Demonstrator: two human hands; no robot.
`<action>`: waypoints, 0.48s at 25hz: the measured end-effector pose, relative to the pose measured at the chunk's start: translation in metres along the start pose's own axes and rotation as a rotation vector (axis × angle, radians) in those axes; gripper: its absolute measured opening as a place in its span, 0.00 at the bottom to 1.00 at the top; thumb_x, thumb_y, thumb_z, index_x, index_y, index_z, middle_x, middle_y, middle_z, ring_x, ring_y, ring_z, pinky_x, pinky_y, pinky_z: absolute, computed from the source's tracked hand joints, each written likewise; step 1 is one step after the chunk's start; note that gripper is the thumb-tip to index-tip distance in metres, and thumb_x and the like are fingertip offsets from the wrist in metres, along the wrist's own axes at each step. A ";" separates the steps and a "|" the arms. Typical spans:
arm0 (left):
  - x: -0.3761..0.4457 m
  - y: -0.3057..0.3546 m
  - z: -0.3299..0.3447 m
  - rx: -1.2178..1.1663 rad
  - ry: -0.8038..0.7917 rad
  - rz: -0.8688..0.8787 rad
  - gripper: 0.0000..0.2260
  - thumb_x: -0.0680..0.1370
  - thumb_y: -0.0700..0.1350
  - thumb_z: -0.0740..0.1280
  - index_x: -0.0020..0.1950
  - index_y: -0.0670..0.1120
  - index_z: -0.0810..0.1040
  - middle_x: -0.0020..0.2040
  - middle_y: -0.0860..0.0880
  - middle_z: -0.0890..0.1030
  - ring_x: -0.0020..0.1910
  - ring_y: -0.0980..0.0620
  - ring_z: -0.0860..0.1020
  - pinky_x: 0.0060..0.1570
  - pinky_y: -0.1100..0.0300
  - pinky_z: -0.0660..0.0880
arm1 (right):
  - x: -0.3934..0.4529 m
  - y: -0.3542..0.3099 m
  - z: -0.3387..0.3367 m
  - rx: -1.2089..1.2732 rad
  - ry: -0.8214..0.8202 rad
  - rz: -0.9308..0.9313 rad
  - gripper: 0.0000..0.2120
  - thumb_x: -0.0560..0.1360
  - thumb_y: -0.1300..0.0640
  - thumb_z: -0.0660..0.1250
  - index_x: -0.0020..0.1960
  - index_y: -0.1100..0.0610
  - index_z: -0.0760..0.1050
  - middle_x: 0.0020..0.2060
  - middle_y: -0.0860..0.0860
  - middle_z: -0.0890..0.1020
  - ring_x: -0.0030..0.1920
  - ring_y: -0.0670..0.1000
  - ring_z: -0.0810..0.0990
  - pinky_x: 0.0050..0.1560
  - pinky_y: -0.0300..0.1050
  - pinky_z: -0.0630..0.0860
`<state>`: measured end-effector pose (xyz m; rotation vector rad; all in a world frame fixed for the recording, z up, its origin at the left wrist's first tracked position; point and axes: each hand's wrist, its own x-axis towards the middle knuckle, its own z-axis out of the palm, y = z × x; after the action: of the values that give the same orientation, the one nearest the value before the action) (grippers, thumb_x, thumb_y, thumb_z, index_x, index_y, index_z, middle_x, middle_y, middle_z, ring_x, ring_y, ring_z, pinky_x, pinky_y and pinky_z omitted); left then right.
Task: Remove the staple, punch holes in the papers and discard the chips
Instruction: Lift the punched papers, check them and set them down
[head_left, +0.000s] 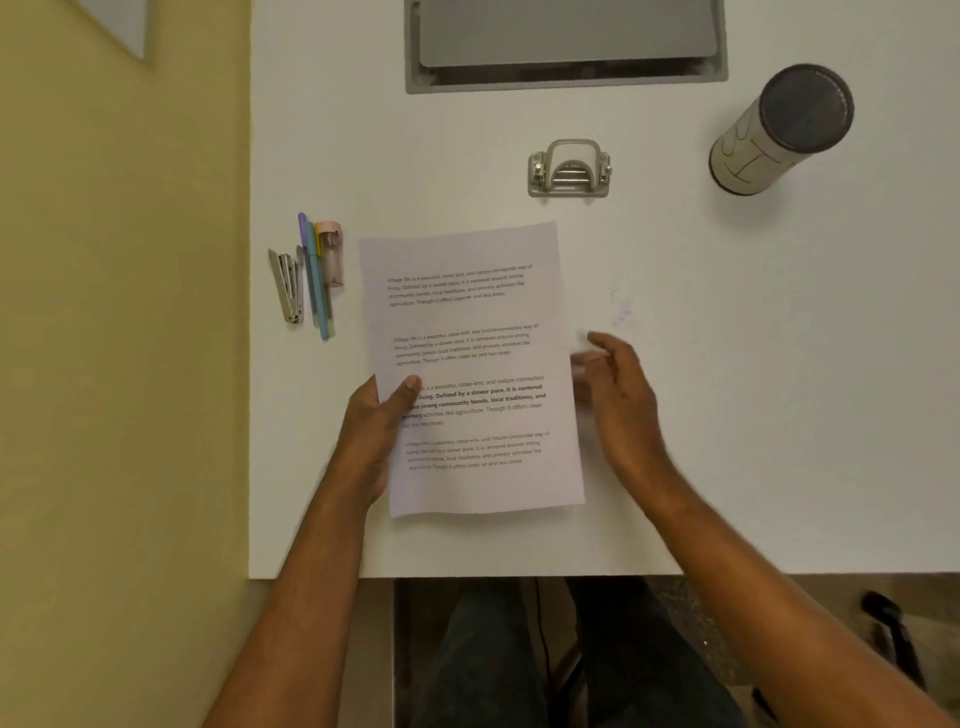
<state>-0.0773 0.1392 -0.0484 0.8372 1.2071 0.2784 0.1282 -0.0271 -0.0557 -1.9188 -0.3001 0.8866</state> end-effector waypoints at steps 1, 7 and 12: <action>0.002 0.000 0.000 0.000 -0.006 -0.014 0.12 0.83 0.43 0.67 0.66 0.48 0.80 0.60 0.45 0.86 0.56 0.45 0.86 0.53 0.52 0.84 | -0.005 -0.002 0.009 0.085 -0.031 0.119 0.15 0.85 0.45 0.62 0.69 0.45 0.76 0.60 0.44 0.85 0.61 0.45 0.84 0.65 0.49 0.81; 0.013 -0.001 -0.011 0.077 0.028 -0.094 0.07 0.83 0.45 0.69 0.60 0.52 0.82 0.54 0.48 0.89 0.51 0.45 0.88 0.43 0.53 0.85 | -0.014 -0.001 0.042 -0.031 -0.023 0.116 0.07 0.84 0.56 0.67 0.61 0.47 0.75 0.52 0.37 0.84 0.49 0.30 0.83 0.44 0.24 0.77; 0.018 -0.005 -0.028 0.296 0.305 0.011 0.07 0.82 0.48 0.68 0.49 0.48 0.84 0.48 0.47 0.88 0.48 0.43 0.86 0.46 0.50 0.84 | -0.013 -0.003 0.050 -0.104 -0.026 0.083 0.08 0.85 0.56 0.66 0.62 0.46 0.73 0.51 0.34 0.81 0.47 0.25 0.80 0.42 0.21 0.75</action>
<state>-0.0973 0.1590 -0.0674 1.0846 1.5539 0.2452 0.0849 0.0010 -0.0611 -2.0296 -0.2892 0.9675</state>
